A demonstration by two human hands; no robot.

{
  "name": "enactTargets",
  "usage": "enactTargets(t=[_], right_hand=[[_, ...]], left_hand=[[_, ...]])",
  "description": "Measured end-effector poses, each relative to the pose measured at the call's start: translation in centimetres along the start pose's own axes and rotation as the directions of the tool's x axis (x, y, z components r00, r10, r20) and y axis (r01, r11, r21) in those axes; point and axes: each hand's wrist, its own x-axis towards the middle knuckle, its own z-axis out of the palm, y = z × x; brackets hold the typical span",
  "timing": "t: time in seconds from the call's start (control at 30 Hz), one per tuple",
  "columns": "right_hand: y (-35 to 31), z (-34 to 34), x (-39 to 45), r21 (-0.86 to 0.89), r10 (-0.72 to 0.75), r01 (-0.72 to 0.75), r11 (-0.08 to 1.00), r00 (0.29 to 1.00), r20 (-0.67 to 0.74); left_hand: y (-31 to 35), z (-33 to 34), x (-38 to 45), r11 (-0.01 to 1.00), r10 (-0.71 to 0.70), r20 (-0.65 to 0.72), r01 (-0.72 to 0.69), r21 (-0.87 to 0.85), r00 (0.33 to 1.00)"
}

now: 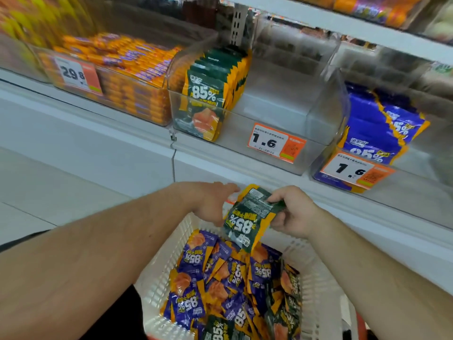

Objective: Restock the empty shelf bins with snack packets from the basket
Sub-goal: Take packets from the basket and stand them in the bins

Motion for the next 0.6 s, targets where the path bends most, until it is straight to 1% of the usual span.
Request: enactTargets(t=[0.07, 0.13, 0.2, 0.23, 0.3, 0.33, 0.4, 0.47, 0.5, 0.53, 0.57, 0.6], right_hand=[[-0.4, 0.4, -0.2, 0.235, 0.074, -0.094, 0.967, 0.993, 0.095], [-0.5, 0.8, -0.4, 0.401, 0.098, -0.160, 0.902, 0.981, 0.170], [-0.2, 1.2, -0.6, 0.467, 0.112, -0.199, 0.862, 0.972, 0.207], [0.1, 1.4, -0.5, 0.483, 0.121, -0.212, 0.849, 0.969, 0.214], [0.7, 1.7, -0.3, 0.492, 0.143, -0.246, 0.835, 0.961, 0.237], [0.9, 1.9, -0.4, 0.461, 0.144, -0.251, 0.851, 0.956, 0.254], [1.4, 2.1, -0.5, 0.304, 0.135, -0.215, 0.928, 0.956, 0.261], [1.5, 2.2, -0.7, 0.059, 0.129, -0.140, 0.988, 0.978, 0.161], [1.4, 2.4, -0.8, -0.063, 0.106, -0.100, 0.993, 0.990, 0.092], [1.3, 2.5, -1.0, -0.164, 0.059, -0.054, 0.985, 0.998, 0.025], [1.0, 2.6, -1.2, -0.227, -0.015, 0.006, 0.974, 0.999, -0.035], [0.7, 2.8, -1.4, -0.251, -0.115, 0.093, 0.963, 0.991, -0.074]], left_hand=[[-0.4, -0.4, -0.7, 0.998, 0.049, -0.034, -0.050, -0.041, 0.998], [-0.6, -0.7, -1.3, 0.990, 0.092, -0.092, -0.101, -0.096, 0.991], [-0.8, -0.8, -1.7, 0.970, 0.121, -0.175, -0.154, -0.187, 0.977], [-0.8, -0.8, -1.9, 0.955, 0.142, -0.244, -0.198, -0.221, 0.959], [-1.1, -0.9, -2.0, 0.915, 0.173, -0.425, -0.304, -0.263, 0.888], [-1.2, -1.1, -2.2, 0.893, 0.160, -0.494, -0.338, -0.296, 0.855], [-1.5, -1.8, -2.5, 0.864, 0.095, -0.553, -0.345, -0.368, 0.828], [-1.8, -2.6, -2.7, 0.850, 0.035, -0.565, -0.322, -0.417, 0.824], [-2.0, -3.1, -2.9, 0.847, 0.012, -0.569, -0.311, -0.431, 0.822], [-2.1, -3.4, -3.0, 0.842, -0.006, -0.576, -0.307, -0.444, 0.817], [-2.3, -3.8, -3.1, 0.836, -0.021, -0.586, -0.307, -0.454, 0.810], [-2.4, -4.2, -3.3, 0.828, -0.034, -0.593, -0.309, -0.467, 0.804]])
